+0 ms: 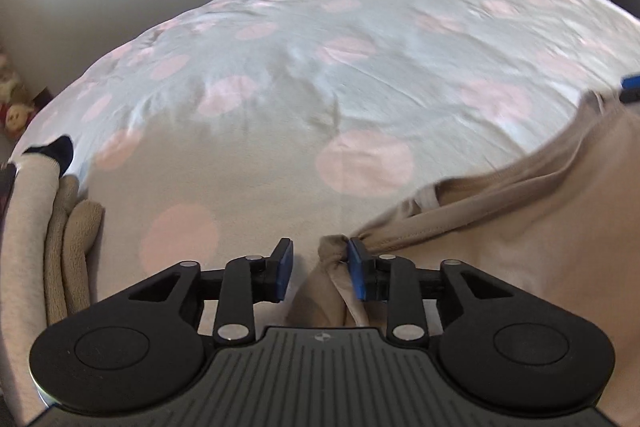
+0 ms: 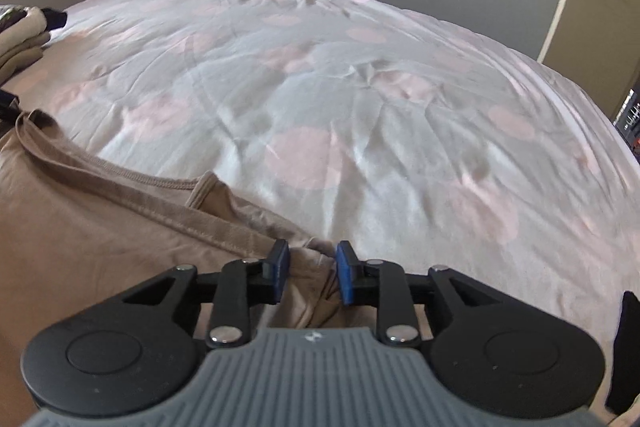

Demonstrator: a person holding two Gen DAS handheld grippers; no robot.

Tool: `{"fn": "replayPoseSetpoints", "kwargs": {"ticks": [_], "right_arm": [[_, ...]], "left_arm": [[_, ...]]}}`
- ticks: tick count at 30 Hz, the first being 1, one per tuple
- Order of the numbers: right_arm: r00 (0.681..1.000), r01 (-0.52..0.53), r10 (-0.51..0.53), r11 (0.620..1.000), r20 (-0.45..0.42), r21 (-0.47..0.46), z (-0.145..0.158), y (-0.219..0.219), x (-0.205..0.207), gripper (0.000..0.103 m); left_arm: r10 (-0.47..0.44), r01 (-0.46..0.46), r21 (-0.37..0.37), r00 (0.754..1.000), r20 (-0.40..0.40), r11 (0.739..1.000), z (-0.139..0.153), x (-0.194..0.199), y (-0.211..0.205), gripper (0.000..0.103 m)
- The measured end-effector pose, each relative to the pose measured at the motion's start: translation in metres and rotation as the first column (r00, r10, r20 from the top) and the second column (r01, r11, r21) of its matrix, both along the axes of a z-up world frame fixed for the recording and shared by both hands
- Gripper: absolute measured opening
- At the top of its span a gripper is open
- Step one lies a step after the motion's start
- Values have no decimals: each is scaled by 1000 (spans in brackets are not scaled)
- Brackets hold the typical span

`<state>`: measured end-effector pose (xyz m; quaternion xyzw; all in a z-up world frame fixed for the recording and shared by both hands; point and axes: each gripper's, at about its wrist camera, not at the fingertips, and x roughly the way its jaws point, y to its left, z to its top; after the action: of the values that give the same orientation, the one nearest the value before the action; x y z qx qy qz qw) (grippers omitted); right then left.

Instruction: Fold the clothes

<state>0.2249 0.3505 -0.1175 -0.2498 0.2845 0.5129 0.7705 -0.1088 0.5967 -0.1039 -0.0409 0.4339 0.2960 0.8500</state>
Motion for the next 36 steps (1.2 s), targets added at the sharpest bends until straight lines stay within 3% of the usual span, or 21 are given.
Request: {"fn": "replayPoseSetpoints", "kwargs": {"ticks": [4, 7, 15, 22, 27, 28, 30, 31, 33, 34, 35, 36], "right_arm": [[996, 79, -78, 996, -32, 46, 6, -9, 5, 34], [990, 121, -115, 989, -82, 85, 17, -27, 1, 35], [965, 164, -132, 978, -226, 131, 32, -110, -58, 36], [919, 250, -194, 960, -343, 127, 19, -175, -109, 41], [884, 305, -225, 942, -411, 141, 1, -201, -125, 44], [875, 314, -229, 939, -426, 141, -3, -204, -127, 44], [865, 326, -239, 936, -441, 132, -9, -203, -125, 44], [863, 328, -240, 936, -445, 131, -10, -203, -124, 44], [858, 331, -240, 934, -455, 132, -12, -202, -122, 34], [855, 333, -243, 934, -459, 127, -14, -201, -122, 15], [851, 336, -247, 934, -463, 119, -16, -201, -122, 8], [848, 338, -251, 935, -467, 111, -17, -201, -122, 8]], "left_arm": [[70, -70, 10, 996, 53, 997, 11, -6, 3, 29], [98, -100, 16, 990, 97, 995, 29, -25, -8, 36], [98, -87, -66, 979, 180, 994, 53, -97, -79, 40], [79, -55, -135, 981, 178, 989, 33, -147, -155, 40], [152, -102, -212, 961, 233, 972, 7, -163, -176, 39], [174, -116, -233, 954, 245, 965, 1, -164, -177, 37], [225, -145, -289, 937, 267, 946, -10, -167, -178, 19], [246, -154, -313, 928, 280, 937, -15, -169, -178, 18], [280, -170, -344, 912, 299, 923, -21, -171, -179, 7], [293, -180, -349, 906, 304, 920, -23, -172, -180, 6], [308, -192, -355, 902, 303, 915, -23, -173, -180, 5], [322, -205, -362, 898, 301, 909, -22, -174, -179, 4]]}}
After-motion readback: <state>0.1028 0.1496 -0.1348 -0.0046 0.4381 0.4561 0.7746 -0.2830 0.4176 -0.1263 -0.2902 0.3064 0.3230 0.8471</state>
